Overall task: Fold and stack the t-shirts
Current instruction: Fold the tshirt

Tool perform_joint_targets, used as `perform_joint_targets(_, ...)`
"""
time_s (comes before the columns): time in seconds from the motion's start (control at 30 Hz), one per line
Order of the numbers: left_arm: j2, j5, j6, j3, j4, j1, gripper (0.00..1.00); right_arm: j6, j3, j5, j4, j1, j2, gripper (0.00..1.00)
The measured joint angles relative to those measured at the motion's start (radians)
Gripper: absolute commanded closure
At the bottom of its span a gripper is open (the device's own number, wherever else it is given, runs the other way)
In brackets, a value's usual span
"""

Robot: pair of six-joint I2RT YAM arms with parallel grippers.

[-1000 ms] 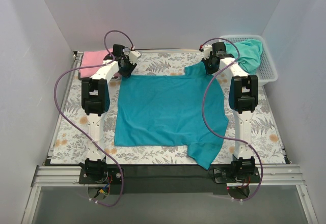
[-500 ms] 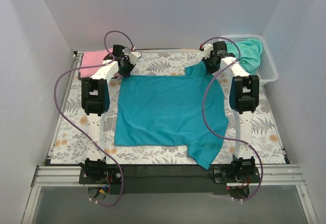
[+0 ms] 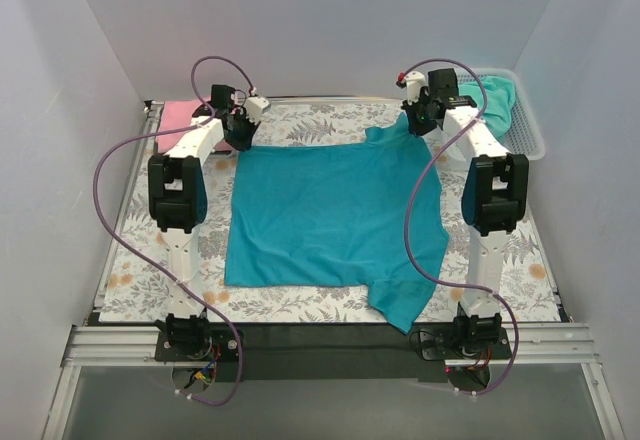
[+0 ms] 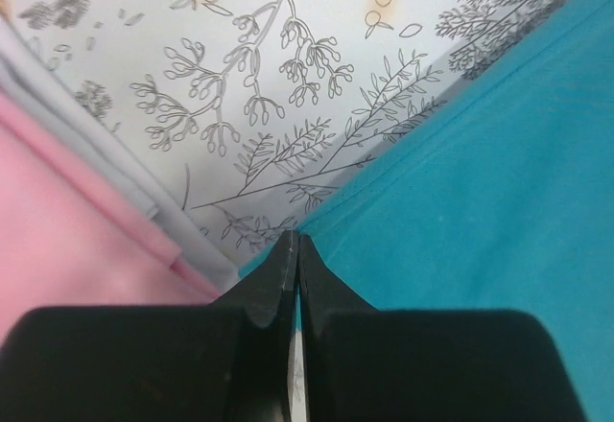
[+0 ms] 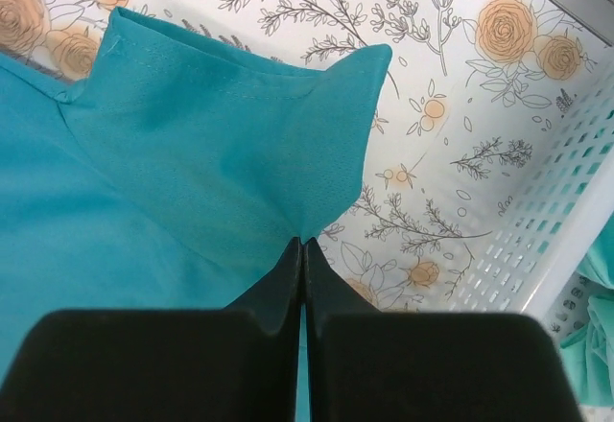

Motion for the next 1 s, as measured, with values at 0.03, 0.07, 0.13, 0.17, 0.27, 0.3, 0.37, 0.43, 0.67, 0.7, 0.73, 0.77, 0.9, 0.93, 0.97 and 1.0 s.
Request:
perform_joint_targets(0.03, -0.018, 0.008, -0.001, -0.011, 0.003, 0.004, 1.00, -0.004, -0.015, -0.003, -0.001, 0.000, -0.014, 0.99)
perform_joint_targets(0.07, -0.041, 0.016, 0.000, -0.026, 0.007, 0.007, 1.00, -0.006, -0.028, -0.008, -0.002, 0.000, -0.024, 0.99)
perform_joint_targets(0.13, -0.085, 0.030, 0.001, -0.054, 0.007, 0.012, 1.00, -0.012, -0.059, -0.014, 0.000, -0.001, -0.047, 0.99)
perform_joint_targets(0.17, -0.108, 0.039, 0.003, -0.069, 0.009, 0.015, 1.00, -0.015, -0.075, -0.018, -0.001, -0.002, -0.057, 0.99)
perform_joint_targets(0.27, -0.167, 0.058, 0.013, -0.112, 0.010, 0.020, 1.00, -0.028, -0.122, -0.027, -0.002, -0.007, -0.088, 0.99)
perform_joint_targets(0.3, -0.180, 0.063, 0.017, -0.124, 0.010, 0.021, 1.00, -0.031, -0.138, -0.032, -0.002, -0.010, -0.099, 0.99)
perform_joint_targets(0.37, -0.208, 0.072, 0.026, -0.156, 0.009, 0.021, 1.00, -0.036, -0.169, -0.040, -0.002, -0.013, -0.124, 0.99)
perform_joint_targets(0.43, -0.232, 0.079, 0.036, -0.192, 0.010, 0.021, 1.00, -0.044, -0.196, -0.047, -0.002, -0.018, -0.146, 0.99)
perform_joint_targets(0.67, -0.297, 0.094, 0.073, -0.341, 0.002, 0.025, 1.00, -0.077, -0.310, -0.077, 0.000, -0.026, -0.240, 0.99)
perform_joint_targets(0.7, -0.308, 0.095, 0.080, -0.358, -0.001, 0.025, 1.00, -0.082, -0.327, -0.082, -0.001, -0.027, -0.251, 0.99)
perform_joint_targets(0.73, -0.319, 0.096, 0.086, -0.373, 0.000, 0.025, 1.00, -0.084, -0.341, -0.085, -0.001, -0.028, -0.261, 0.99)
perform_joint_targets(0.77, -0.330, 0.097, 0.090, -0.385, 0.001, 0.025, 1.00, -0.086, -0.357, -0.090, -0.001, -0.028, -0.270, 0.99)
perform_joint_targets(0.9, -0.370, 0.100, 0.106, -0.425, 0.001, 0.025, 1.00, -0.091, -0.412, -0.100, -0.002, -0.028, -0.296, 0.99)
perform_joint_targets(0.93, -0.377, 0.101, 0.109, -0.433, 0.003, 0.025, 1.00, -0.093, -0.425, -0.102, 0.000, -0.028, -0.302, 0.99)
perform_joint_targets(0.97, -0.381, 0.101, 0.113, -0.439, 0.004, 0.025, 1.00, -0.095, -0.438, -0.104, -0.001, -0.028, -0.306, 0.99)
perform_joint_targets(1.0, -0.386, 0.102, 0.116, -0.448, 0.008, 0.025, 1.00, -0.096, -0.451, -0.106, -0.001, -0.028, -0.311, 0.99)
